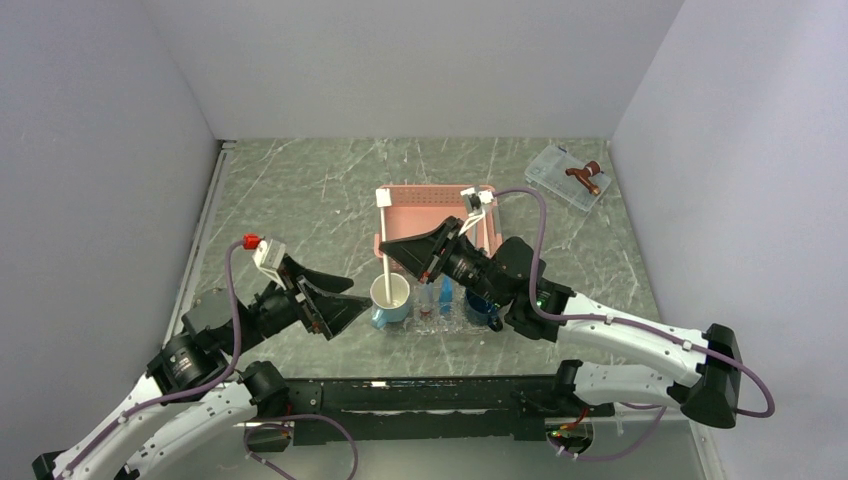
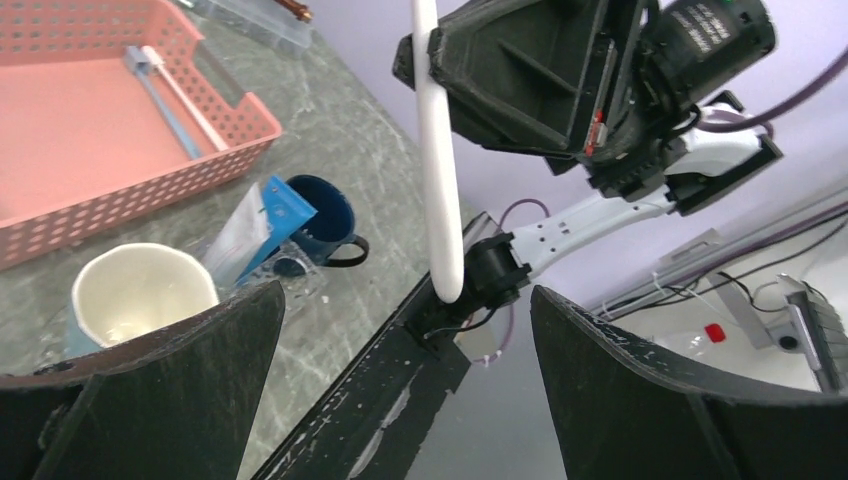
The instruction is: Prepare toiletry sets of a toothbrush and toothpaste on the tray
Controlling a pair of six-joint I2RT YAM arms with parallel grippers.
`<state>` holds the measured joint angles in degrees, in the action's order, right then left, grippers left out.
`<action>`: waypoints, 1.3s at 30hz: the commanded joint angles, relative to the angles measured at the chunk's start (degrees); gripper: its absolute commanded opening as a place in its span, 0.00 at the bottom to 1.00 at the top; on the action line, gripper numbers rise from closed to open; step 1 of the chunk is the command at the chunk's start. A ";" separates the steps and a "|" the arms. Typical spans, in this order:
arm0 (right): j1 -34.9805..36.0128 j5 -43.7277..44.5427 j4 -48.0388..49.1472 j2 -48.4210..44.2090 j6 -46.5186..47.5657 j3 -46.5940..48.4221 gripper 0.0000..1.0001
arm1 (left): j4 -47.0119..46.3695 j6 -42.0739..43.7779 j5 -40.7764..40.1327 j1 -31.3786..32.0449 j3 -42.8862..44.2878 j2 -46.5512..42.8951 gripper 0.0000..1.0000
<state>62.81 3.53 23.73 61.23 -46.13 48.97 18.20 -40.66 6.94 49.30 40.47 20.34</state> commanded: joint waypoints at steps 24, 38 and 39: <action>2.91 -8.86 22.97 5.31 -7.90 -0.82 0.00 | -22.14 -7.70 17.18 -0.26 -3.13 1.63 0.58; 4.50 -6.39 21.09 2.51 -5.32 -2.89 0.00 | -20.05 -7.45 16.36 -0.26 -2.24 2.70 0.00; 4.48 -6.46 20.32 2.14 -5.22 -2.91 0.00 | -19.71 -7.30 16.09 -0.28 -2.19 2.48 0.00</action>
<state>66.92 -4.62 43.75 65.34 -52.03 46.22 0.38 -49.06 22.65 49.06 37.26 23.09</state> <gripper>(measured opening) 0.039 0.093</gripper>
